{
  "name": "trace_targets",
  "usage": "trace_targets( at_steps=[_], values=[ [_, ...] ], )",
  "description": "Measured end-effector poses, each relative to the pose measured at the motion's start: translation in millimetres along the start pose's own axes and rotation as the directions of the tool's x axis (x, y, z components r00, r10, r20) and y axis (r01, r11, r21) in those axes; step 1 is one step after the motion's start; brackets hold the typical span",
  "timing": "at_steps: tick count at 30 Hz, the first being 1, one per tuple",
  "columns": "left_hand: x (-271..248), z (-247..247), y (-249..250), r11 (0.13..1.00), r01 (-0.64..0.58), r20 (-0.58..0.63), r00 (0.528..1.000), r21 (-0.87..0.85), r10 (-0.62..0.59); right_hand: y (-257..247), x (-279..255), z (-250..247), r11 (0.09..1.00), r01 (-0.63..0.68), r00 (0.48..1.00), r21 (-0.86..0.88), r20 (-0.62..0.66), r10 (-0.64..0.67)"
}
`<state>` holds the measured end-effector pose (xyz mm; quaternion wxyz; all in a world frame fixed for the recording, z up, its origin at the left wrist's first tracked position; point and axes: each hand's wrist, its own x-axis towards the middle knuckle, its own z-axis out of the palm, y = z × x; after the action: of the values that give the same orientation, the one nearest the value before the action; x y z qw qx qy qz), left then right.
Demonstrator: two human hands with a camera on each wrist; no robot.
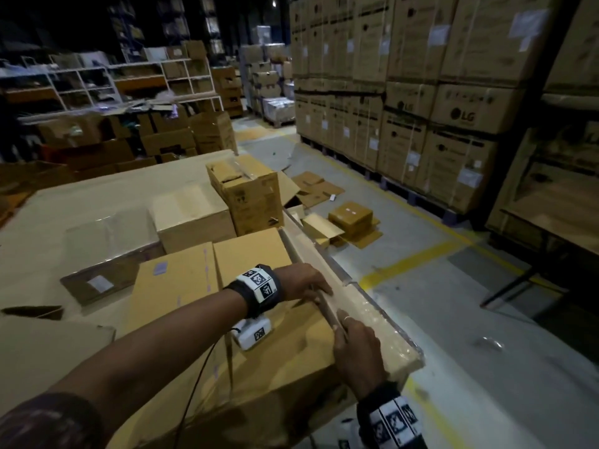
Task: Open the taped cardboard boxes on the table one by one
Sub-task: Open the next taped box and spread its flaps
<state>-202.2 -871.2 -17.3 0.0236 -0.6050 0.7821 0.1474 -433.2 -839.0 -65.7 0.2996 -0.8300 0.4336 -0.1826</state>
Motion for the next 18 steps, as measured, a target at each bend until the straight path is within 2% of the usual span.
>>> trace_targets(
  at_steps=[2,6,8,10,12,15,18],
  values=[
    [5,0,-8,0.999,-0.049,-0.023,0.998,0.014,0.05,-4,2,-1,0.997,-0.018,1.0,-0.072,0.001,0.018],
    [6,2,-20,0.964,-0.176,-0.138,0.969,0.198,0.205,-10,4,-3,0.988,-0.03,0.999,-0.149,-0.017,0.027],
    [6,-1,-23,0.967,-0.21,-0.185,0.954,0.142,0.234,-11,4,-5,0.993,-0.021,1.0,-0.12,-0.012,0.02],
    [8,-8,-26,0.98,-0.195,-0.17,0.965,0.032,0.197,-10,10,-7,0.998,0.001,1.0,-0.064,0.0,-0.001],
    [12,-15,-29,0.991,-0.136,-0.107,0.985,-0.002,0.135,-6,22,-11,1.0,0.022,0.999,-0.004,0.024,-0.022],
    [14,-20,-41,0.999,-0.018,0.001,1.0,0.048,0.018,-8,50,-16,0.998,0.069,0.989,0.006,0.128,-0.069],
    [11,-18,-56,0.995,0.039,-0.007,0.999,0.094,-0.039,-10,76,-11,0.995,0.099,0.972,-0.034,0.216,-0.089]
  ],
)
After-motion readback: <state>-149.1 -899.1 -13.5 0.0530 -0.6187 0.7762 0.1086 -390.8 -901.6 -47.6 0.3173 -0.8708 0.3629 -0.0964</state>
